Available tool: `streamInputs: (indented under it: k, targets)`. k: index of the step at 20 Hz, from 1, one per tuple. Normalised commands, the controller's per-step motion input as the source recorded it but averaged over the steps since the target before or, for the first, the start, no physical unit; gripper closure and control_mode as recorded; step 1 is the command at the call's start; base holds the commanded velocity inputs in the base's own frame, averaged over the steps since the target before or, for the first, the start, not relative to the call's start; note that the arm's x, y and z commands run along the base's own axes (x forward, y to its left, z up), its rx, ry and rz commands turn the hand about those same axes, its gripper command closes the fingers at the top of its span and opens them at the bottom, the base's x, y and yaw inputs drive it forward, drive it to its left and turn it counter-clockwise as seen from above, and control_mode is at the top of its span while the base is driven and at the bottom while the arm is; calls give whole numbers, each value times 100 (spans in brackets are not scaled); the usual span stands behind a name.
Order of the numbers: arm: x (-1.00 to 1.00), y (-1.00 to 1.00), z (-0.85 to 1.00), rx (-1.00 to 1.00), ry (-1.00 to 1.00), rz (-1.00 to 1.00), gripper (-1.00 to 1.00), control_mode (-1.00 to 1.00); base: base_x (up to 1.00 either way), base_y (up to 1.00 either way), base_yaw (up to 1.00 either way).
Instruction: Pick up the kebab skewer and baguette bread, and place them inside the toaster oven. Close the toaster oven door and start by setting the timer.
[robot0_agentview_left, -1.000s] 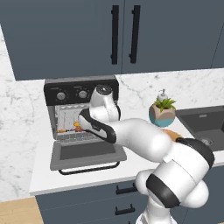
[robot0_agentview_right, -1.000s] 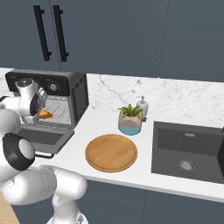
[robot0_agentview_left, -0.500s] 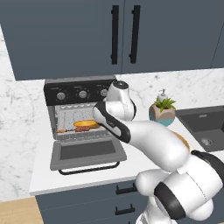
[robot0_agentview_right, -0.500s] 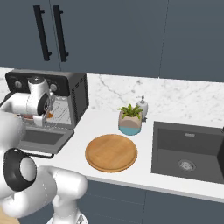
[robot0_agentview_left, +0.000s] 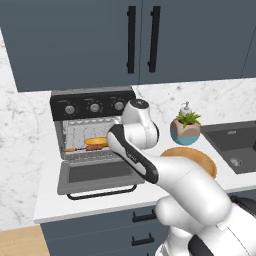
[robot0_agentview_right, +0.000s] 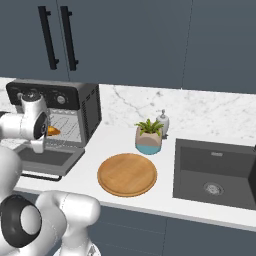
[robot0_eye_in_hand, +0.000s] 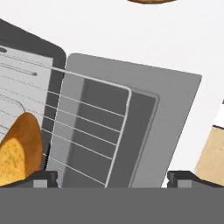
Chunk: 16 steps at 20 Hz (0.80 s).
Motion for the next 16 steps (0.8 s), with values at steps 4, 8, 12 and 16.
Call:
streamInputs:
  k: [4,8,12,16]
  targets:
    - [-21,55,17,-12,3,32,-100,-100,0,0,0]
    - [-24,50,22,-12,0,31,-100,-100,0,0,0]
    - [-27,55,12,-18,-5,23,-100,-100,0,0,0]
    - [-37,24,14,-17,-12,18,-100,-100,0,0,0]
